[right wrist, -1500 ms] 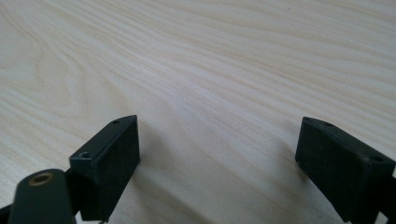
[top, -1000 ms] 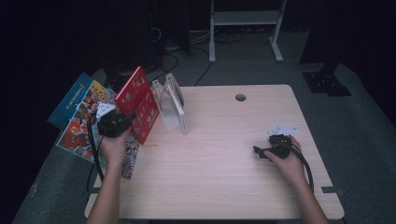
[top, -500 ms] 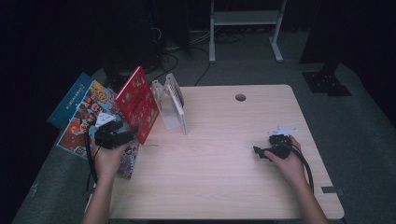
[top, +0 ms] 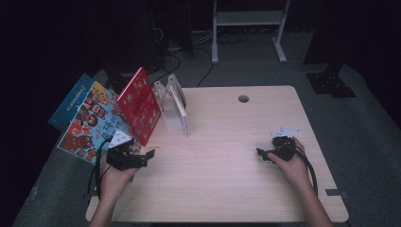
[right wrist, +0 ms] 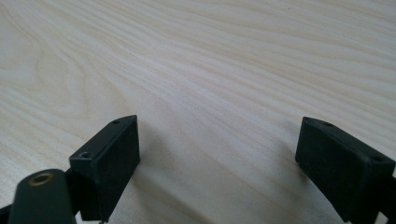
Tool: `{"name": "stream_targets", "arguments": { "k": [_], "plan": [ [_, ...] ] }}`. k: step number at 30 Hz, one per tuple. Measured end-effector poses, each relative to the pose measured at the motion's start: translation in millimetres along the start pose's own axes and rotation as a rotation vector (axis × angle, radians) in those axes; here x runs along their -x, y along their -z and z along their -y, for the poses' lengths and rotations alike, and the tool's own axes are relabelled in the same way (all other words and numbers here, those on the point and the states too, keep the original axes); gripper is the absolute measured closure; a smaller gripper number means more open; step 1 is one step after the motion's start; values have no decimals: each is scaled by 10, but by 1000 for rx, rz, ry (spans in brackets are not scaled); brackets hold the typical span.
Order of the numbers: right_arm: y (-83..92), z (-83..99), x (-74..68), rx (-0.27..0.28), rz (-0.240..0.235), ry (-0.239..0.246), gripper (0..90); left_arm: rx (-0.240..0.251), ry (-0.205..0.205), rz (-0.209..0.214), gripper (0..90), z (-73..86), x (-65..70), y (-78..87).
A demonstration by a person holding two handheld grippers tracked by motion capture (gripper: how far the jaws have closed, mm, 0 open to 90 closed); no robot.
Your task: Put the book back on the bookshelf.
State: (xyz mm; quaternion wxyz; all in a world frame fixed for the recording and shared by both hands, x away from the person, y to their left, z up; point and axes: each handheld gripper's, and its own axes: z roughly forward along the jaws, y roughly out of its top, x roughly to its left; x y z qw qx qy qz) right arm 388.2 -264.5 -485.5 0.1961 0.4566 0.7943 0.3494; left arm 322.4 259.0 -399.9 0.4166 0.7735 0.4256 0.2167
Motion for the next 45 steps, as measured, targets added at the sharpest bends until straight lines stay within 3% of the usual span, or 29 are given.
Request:
{"name": "stream_targets", "arguments": {
  "k": [4, 19, 27, 31, 35, 45],
  "plan": [
    [0, 0, 0, 0, 0, 0, 127, -49, -39, 59, 10, 102, 152, -85],
    [0, 0, 0, 0, 0, 0, 127, -199, -136, 199, 0, 448, 476, -442],
    [0, 0, 0, 0, 0, 0, 127, -263, -191, 218, 0, 541, 564, -572],
    [0, 0, 0, 0, 0, 0, 126, -243, -224, 207, 0, 570, 583, -581],
    [0, 0, 0, 0, 0, 0, 126, -181, -224, 223, 0, 629, 558, -581],
    [0, 0, 0, 0, 0, 0, 126, -184, -234, 233, 0, 629, 544, -577]
  ]
}}
